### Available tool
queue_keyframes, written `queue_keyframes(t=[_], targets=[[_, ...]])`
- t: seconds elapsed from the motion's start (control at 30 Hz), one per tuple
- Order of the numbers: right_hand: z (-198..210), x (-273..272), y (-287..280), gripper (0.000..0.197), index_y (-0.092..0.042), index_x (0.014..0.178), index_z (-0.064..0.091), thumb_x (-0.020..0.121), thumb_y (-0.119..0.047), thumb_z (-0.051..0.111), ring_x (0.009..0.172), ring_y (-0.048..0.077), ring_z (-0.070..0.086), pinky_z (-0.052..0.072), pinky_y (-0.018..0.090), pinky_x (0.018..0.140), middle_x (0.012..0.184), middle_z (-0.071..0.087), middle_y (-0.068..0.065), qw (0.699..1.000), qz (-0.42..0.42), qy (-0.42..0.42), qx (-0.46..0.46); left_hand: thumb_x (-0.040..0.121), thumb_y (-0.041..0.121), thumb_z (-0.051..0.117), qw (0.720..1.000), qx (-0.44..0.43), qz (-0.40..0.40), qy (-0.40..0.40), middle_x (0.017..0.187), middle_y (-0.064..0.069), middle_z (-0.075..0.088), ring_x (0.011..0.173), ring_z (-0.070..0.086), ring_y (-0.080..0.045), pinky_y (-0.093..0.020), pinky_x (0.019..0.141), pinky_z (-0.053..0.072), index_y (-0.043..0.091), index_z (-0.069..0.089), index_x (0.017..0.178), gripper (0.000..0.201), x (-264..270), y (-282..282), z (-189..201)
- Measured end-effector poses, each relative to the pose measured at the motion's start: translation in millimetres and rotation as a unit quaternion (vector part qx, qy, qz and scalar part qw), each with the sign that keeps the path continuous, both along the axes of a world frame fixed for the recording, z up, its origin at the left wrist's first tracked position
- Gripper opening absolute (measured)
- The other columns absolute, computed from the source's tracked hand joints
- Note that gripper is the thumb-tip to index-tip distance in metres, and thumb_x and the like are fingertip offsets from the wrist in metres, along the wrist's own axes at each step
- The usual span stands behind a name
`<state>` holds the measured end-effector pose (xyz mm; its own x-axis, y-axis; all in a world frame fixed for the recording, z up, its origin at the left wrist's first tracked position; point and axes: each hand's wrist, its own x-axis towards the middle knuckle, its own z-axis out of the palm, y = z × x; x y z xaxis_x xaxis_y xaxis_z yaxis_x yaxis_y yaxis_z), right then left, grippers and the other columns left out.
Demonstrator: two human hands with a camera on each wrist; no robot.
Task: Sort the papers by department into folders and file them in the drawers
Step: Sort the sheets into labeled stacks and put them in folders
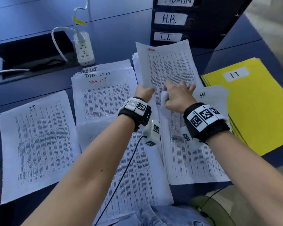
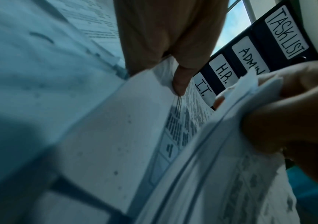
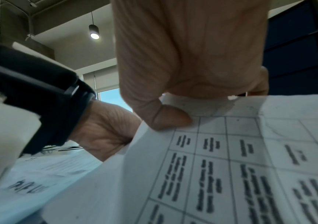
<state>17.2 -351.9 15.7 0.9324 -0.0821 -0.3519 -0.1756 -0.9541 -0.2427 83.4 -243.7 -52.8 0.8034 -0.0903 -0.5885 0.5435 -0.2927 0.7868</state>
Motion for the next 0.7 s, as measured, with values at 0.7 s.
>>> queue_keyframes(t=[0.7], targets=[[-24, -8, 39, 0.050, -0.016, 0.134, 0.038, 0.086, -0.006, 0.047, 0.130, 0.024, 0.031, 0.017, 0.049, 0.109, 0.137, 0.039, 0.008, 0.998, 0.047, -0.044, 0.028, 0.094, 0.010, 0.047, 0.966, 0.172, -0.113, -0.159, 0.109, -0.018, 0.060, 0.093, 0.054, -0.022, -0.018, 0.067, 0.042, -0.004, 0.055, 0.113, 0.025, -40, 138, 52]])
